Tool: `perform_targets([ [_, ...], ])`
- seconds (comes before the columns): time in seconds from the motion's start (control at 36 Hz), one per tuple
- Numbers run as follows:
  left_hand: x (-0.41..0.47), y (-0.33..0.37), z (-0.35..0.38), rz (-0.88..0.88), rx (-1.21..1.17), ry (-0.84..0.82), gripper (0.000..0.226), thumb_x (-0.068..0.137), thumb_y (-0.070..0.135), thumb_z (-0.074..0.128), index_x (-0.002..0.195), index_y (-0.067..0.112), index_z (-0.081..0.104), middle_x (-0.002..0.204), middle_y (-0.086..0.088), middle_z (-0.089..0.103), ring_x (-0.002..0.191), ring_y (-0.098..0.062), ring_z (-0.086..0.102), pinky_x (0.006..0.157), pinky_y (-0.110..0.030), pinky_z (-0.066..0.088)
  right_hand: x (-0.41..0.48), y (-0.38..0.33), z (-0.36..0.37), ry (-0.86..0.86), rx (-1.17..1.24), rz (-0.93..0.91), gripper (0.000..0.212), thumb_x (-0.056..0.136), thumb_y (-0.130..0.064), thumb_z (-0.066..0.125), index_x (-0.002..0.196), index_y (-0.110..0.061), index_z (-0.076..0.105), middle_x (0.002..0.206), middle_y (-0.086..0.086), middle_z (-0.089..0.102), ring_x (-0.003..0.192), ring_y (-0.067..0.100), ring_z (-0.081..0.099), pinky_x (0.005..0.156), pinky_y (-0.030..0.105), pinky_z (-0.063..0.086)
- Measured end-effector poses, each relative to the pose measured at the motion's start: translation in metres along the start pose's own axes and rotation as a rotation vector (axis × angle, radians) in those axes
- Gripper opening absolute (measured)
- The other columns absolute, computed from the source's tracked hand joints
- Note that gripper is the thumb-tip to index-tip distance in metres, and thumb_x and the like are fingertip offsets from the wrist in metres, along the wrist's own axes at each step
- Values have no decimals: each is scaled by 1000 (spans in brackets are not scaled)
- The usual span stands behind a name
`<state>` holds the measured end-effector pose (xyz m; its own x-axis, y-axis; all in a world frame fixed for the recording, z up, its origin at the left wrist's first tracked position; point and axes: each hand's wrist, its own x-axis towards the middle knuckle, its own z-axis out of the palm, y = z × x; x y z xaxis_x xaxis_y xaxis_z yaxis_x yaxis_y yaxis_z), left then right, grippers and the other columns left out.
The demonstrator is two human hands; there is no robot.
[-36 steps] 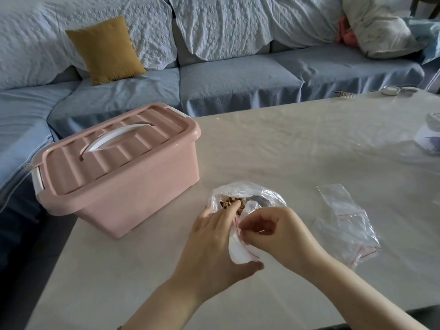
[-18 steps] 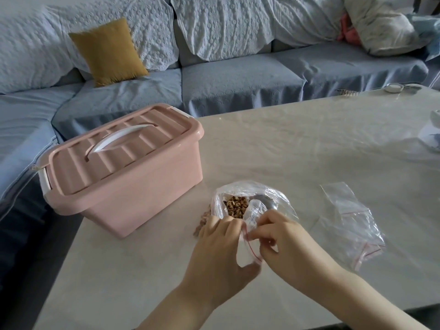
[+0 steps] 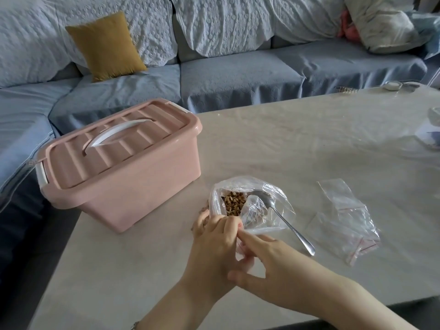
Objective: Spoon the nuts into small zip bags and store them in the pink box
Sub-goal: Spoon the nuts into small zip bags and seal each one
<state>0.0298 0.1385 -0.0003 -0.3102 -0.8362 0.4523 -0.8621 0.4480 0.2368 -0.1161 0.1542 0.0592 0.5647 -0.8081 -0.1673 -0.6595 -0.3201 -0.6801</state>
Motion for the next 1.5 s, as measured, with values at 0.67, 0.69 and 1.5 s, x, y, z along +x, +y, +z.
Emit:
perform_targets([
  [0.67,-10,-30,-18,-521,-272,18,32,60,50,73,71,32,49,63,15,65,70,-5,61,67,-24,46,17,120,19,156,-519,623,37,92,-15,39,128,-22,38,123,-3,46,117,18,44,81,26,42],
  [0.69,-11,-31,-18,-527,-270,13,32,60,51,72,72,32,49,64,15,65,71,-5,60,67,-24,46,17,122,19,183,-507,614,36,93,-14,37,128,-22,39,122,-3,48,115,18,47,78,26,41],
  [1.5,-8,-34,5,-738,-525,-343,46,73,45,72,100,24,42,101,13,50,86,0,49,68,-11,36,61,11,-37,274,-595,417,13,89,-12,41,77,-17,42,62,-3,35,62,23,38,42,24,19],
])
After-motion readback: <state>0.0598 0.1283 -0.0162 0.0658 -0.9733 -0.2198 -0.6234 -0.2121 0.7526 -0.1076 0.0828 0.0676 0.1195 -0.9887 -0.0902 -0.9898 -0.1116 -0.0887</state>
